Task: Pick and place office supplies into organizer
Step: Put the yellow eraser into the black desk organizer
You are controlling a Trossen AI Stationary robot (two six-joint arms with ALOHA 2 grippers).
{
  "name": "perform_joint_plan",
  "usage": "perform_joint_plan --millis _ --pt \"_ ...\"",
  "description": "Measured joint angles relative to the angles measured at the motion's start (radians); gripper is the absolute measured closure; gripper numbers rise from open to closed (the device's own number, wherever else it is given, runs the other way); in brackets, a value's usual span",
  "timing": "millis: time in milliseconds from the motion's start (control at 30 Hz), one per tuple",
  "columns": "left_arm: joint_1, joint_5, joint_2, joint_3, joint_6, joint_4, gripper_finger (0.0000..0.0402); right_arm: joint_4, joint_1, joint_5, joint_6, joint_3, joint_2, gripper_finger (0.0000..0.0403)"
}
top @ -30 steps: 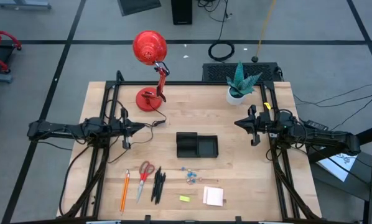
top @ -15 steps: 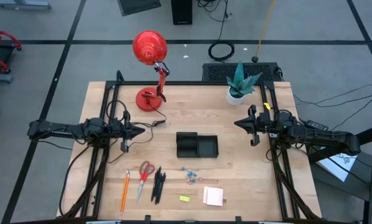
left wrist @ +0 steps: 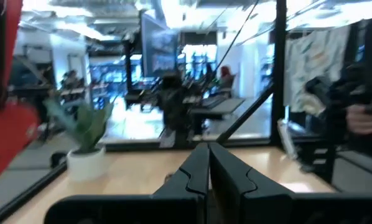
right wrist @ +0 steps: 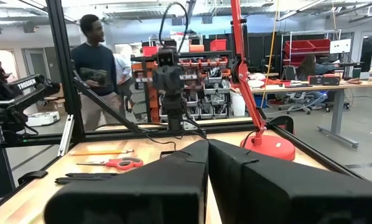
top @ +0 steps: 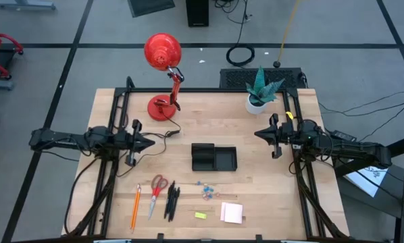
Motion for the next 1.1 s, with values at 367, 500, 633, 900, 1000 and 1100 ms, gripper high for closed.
perform_joint_plan --millis 367,500,633,900,1000,1100 --pt "-0.083 -0.104 0.327 0.110 0.094 0.069 0.0380 -0.024 0.005 -0.017 0.009 0.000 0.005 0.0399" --pt "-0.085 -0.109 0.426 0.153 0.112 0.076 0.0380 0.024 0.040 -0.108 -0.011 0.000 0.025 0.0395" --pt "-0.085 -0.155 0.486 0.188 0.114 0.080 0.0380 0.030 0.113 -0.110 -0.046 0.017 0.060 0.0377" --pt "-0.109 -0.100 0.561 0.196 0.064 0.121 0.0380 0.031 0.254 0.123 -0.154 0.064 0.168 0.0341" --pt "-0.145 -0.100 0.638 0.197 0.021 0.145 0.0380 0.041 0.265 0.233 -0.162 0.067 0.173 0.0333" --pt "-0.195 -0.101 0.755 0.197 -0.020 0.229 0.0380 0.039 0.265 0.263 -0.162 0.068 0.173 0.0328"
